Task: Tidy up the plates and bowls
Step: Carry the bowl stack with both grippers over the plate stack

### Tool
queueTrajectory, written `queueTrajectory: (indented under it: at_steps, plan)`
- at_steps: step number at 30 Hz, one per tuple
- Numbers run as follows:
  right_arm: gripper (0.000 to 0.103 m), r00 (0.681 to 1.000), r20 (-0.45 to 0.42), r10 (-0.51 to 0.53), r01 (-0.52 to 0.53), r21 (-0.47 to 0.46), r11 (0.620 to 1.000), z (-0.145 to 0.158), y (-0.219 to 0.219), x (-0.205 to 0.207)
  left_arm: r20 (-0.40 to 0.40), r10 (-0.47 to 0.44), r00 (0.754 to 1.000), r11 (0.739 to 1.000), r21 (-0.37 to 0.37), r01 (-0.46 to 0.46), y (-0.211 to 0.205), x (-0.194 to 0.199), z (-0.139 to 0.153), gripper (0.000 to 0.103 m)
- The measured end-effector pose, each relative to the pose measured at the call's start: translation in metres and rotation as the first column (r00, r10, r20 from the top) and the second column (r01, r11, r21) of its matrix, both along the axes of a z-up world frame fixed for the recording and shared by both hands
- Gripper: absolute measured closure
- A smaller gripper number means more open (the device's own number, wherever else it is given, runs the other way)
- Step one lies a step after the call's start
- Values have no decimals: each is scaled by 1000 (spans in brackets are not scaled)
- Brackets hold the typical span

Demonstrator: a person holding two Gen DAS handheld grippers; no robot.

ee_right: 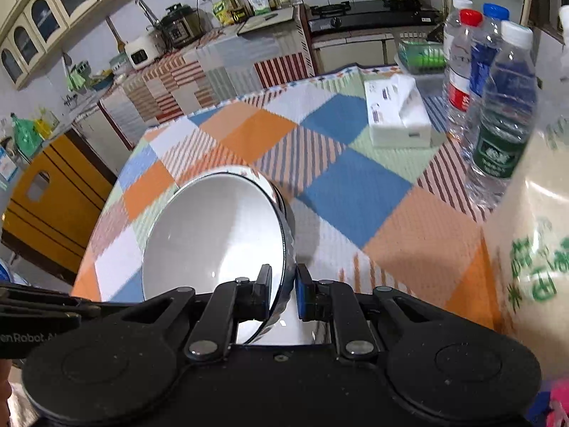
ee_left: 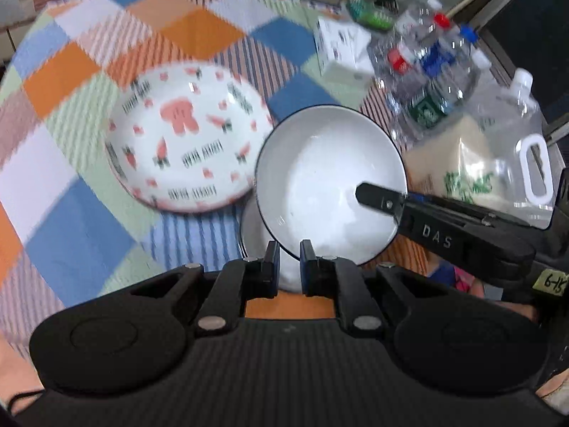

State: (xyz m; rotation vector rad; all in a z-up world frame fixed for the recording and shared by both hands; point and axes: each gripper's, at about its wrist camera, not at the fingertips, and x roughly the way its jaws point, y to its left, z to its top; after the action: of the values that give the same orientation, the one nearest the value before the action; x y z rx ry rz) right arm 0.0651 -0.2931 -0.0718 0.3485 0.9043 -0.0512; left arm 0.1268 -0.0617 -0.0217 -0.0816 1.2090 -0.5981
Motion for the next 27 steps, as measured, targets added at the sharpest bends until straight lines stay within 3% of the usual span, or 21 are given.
queueTrajectory:
  at_steps: [2,4,7,9,11,15,19,22,26,27]
  plan:
    - [85,1000,-10,4,-5,-25,1000,-2,2,-4,-67,-23,997,997,-79,18,-2,-2,-7,99]
    - [84,999,-24,37,-37,-14,999,-6,8,-7,-99,-52,994,993,-110,41,-7,-3,-10,100]
    - [86,998,-39,51,-48,80,996,-18,15,-6,-40,7,999,997,-80,-10,-11,2,-16,103]
    - [92,999,-31,21,-21,24,1000,-27,19,-1,-46,43,998,996,-76,-47,-10,8,-29,103]
    - [92,999,-45,-31,30,-15,999,-40,16,4,-50,57,997,995,-74,-60,-10,11,-40,103]
    - [93,1000,-19,15,-16,-32,999,-41,14,3,-51,11,999,998,-61,-14,-13,9,-49,103]
    - [94,999,2,39,-39,-128,991,-33,21,-2,-32,-25,999,998,-52,24,-11,6,-42,102]
    - [93,996,-8,90,-90,-209,974,-28,30,-3,15,-12,1000,1000,-3,12,-6,7,-39,102]
    - [93,987,-27,160,-160,-349,924,-23,46,-3,16,-25,1000,999,27,24,-1,8,-43,102]
    - [88,985,-25,173,-168,-399,901,-20,50,-5,15,-28,999,999,24,28,0,7,-43,102]
